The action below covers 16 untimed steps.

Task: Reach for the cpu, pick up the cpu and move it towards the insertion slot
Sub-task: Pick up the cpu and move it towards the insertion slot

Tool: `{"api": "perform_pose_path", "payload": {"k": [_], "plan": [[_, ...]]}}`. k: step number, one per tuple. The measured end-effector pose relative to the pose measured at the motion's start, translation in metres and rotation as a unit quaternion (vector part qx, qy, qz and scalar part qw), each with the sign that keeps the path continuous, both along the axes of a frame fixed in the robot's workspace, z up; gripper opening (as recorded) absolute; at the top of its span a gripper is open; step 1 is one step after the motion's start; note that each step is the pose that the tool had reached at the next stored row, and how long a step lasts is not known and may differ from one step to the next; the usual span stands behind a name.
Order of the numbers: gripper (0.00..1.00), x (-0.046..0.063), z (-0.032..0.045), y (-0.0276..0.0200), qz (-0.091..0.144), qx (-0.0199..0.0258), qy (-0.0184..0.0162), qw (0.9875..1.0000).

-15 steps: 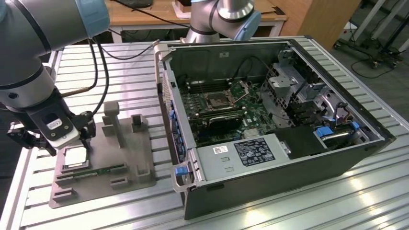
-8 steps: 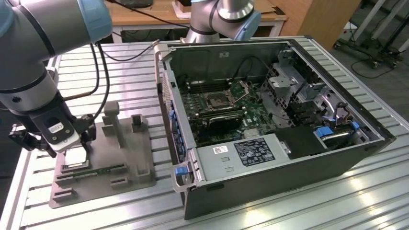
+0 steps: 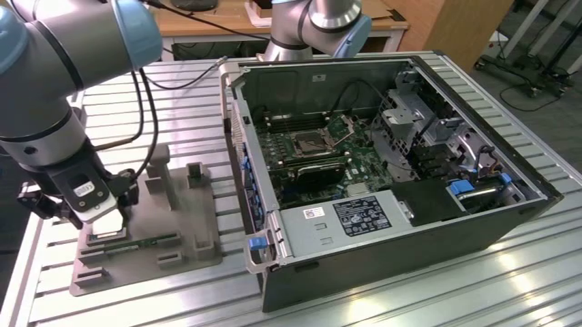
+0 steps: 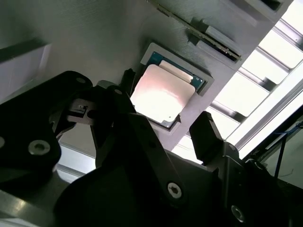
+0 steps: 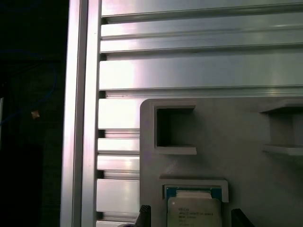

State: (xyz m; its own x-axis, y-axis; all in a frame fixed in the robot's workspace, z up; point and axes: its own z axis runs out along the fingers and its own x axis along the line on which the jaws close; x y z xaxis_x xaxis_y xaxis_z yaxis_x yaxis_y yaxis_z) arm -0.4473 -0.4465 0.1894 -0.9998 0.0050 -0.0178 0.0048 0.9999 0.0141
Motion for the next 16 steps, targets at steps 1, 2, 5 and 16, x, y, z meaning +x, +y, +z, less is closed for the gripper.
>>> {"api": "perform_pose_path", "payload": {"k": [1, 2, 5, 16], "plan": [[0.74, 0.0002, -0.0009, -0.0001, 0.0, 0.0, -0.0001, 1.0], [0.74, 0.0005, -0.0016, -0.0001, 0.0, 0.0, 0.0, 1.0], [0.74, 0.0012, -0.003, -0.0001, 0.001, 0.0, 0.0, 1.0], [0.74, 0.0032, -0.008, -0.0002, 0.009, 0.0, -0.0001, 1.0]]}}
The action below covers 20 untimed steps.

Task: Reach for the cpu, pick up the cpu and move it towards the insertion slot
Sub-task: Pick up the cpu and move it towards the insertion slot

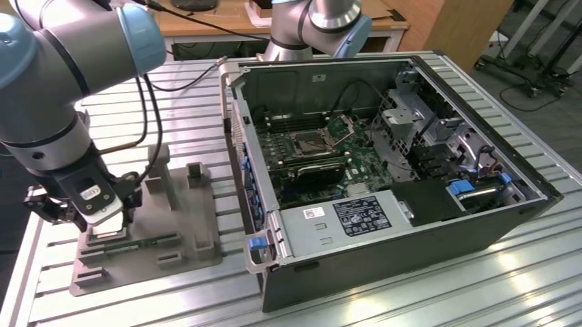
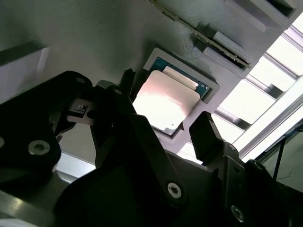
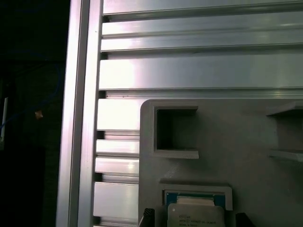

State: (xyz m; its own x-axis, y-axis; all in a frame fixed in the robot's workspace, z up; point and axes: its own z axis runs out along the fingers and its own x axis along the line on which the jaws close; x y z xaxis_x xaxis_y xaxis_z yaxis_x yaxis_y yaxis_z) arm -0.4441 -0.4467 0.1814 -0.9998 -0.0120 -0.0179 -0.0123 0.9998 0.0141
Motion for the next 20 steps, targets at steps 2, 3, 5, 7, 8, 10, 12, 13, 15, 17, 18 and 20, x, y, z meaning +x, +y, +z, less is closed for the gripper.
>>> {"api": "perform_pose_path", "payload": {"k": [2, 3, 5, 7, 8, 10, 12, 13, 15, 17, 18, 20], "plan": [[0.74, 0.0006, -0.0003, 0.0, 0.0, 0.0, 0.0, 1.0], [0.74, 0.0008, -0.0004, 0.0, 0.0, 0.0, 0.0, 1.0], [0.74, 0.0009, -0.0003, 0.0, 0.0, -0.0001, 0.0001, 1.0], [0.74, 0.0011, -0.0004, 0.0, 0.0, 0.0, 0.0001, 1.0], [0.73, 0.0011, -0.0004, 0.0, 0.0, 0.0, 0.0001, 1.0], [0.66, 0.0011, -0.0005, 0.0, 0.0, 0.0, 0.0001, 1.0], [0.66, 0.0012, -0.0005, 0.0, 0.0, 0.0, 0.0001, 1.0], [0.66, 0.0012, -0.0005, 0.0, 0.0, 0.0, 0.0001, 1.0], [0.64, 0.0012, -0.0005, 0.0, 0.0, -0.0001, 0.0001, 1.0], [0.55, 0.0013, -0.0005, 0.0, 0.0, -0.0001, 0.0001, 1.0], [0.55, 0.0013, -0.0005, 0.0, 0.0, -0.0001, 0.0001, 1.0], [0.55, 0.0013, -0.0006, 0.0, 0.0, -0.0001, 0.0001, 1.0]]}}
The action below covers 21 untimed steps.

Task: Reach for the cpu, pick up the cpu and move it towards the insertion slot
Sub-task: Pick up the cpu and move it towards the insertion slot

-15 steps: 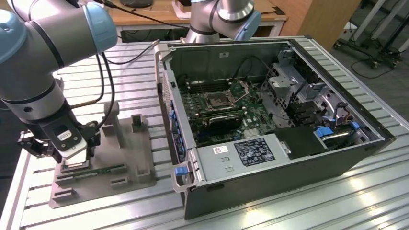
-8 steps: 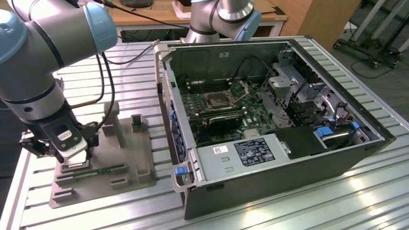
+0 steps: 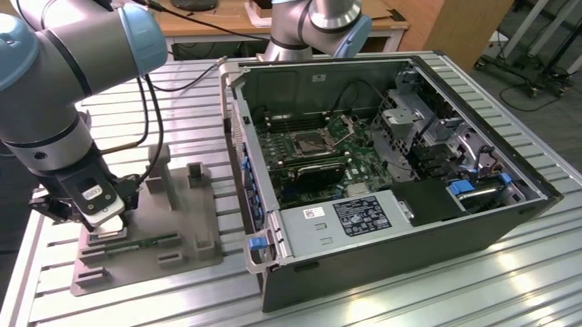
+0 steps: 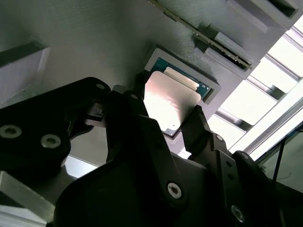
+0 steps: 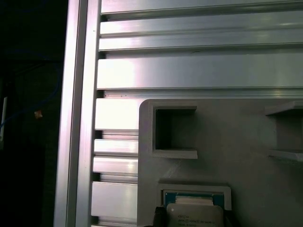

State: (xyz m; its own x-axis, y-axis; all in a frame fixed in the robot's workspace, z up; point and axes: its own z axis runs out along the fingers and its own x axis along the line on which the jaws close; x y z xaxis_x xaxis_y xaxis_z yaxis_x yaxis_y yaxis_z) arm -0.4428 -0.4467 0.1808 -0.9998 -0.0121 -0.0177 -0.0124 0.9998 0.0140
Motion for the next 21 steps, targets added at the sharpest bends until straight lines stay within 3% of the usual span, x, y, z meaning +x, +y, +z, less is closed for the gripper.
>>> {"api": "perform_pose_path", "payload": {"k": [21], "plan": [[0.55, 0.0001, 0.0065, 0.0, 0.0, 0.0, 0.0, 1.0]]}}
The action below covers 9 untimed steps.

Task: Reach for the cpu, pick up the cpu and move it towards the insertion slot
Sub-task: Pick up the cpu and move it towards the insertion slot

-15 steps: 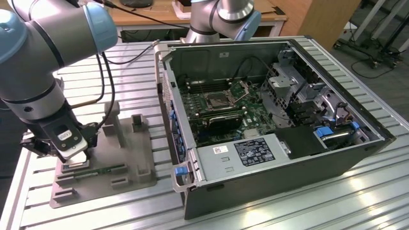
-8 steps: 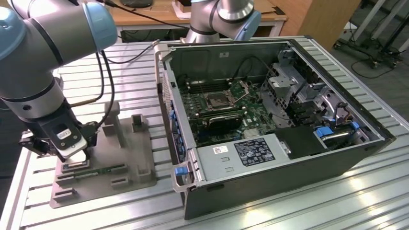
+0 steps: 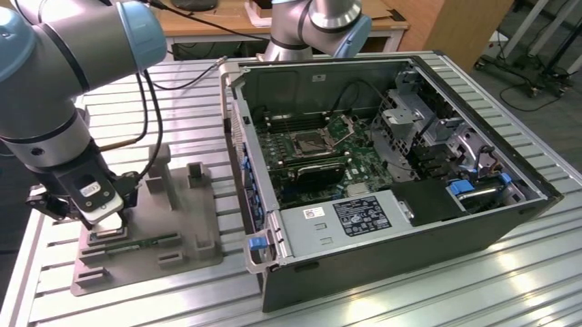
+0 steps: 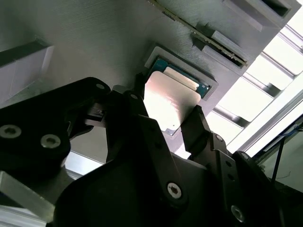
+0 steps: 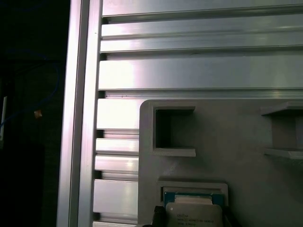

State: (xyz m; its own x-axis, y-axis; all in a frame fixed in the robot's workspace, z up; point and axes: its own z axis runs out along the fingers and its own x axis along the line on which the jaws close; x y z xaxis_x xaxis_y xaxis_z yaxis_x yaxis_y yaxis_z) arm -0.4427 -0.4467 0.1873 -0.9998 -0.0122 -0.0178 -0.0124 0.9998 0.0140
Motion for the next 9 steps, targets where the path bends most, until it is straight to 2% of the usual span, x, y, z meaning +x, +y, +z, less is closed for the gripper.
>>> {"api": "perform_pose_path", "payload": {"k": [9], "plan": [[0.55, 0.0, 0.0061, 0.0, 0.0, 0.0, 0.0, 1.0]]}}
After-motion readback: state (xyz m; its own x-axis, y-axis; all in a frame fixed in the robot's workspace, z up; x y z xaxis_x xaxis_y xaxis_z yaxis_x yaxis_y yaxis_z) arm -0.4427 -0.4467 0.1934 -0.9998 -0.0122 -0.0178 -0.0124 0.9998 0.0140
